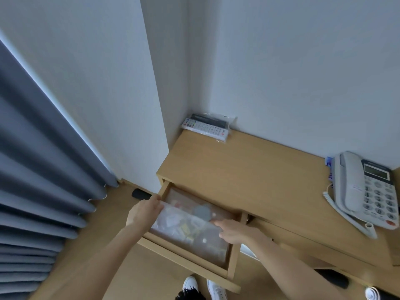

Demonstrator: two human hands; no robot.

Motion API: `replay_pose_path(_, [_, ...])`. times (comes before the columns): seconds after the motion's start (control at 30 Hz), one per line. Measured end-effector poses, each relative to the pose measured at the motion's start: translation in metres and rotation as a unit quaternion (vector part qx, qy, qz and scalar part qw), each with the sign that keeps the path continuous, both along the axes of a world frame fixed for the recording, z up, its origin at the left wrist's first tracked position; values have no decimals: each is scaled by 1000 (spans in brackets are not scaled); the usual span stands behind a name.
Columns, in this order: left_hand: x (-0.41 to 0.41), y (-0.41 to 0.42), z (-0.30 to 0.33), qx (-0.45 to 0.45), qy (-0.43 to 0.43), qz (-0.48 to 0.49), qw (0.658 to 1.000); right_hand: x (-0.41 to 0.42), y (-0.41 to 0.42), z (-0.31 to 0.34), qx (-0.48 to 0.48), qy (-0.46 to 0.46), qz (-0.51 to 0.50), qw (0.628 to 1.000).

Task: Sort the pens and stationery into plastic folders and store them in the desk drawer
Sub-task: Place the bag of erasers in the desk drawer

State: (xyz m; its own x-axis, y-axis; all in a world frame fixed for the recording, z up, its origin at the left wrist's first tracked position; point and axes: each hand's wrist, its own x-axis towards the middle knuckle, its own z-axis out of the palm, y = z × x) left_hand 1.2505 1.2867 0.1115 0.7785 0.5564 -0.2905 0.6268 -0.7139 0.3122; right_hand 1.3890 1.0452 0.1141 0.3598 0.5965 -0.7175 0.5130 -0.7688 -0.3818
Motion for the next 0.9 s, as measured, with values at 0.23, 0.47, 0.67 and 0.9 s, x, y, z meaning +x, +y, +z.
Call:
replay_pose_path(0.23, [-2,-13,-3,111,-131,-234,957,-13,-1,-10,-9,-71,60,996])
replay_pose_path(0.47, [1,-37,-22,16,-39,-347,937,-21,-6,-23,21,-190,64,980])
replay_pose_path(0.67, [10,-39,-27,13,1,-310,950,-38,-10,-26,150,-251,77,953])
replay_pose_path(0.9, [19,-37,-35,14,32,-319,947,-42,-7,-32,123,-153,76,978])
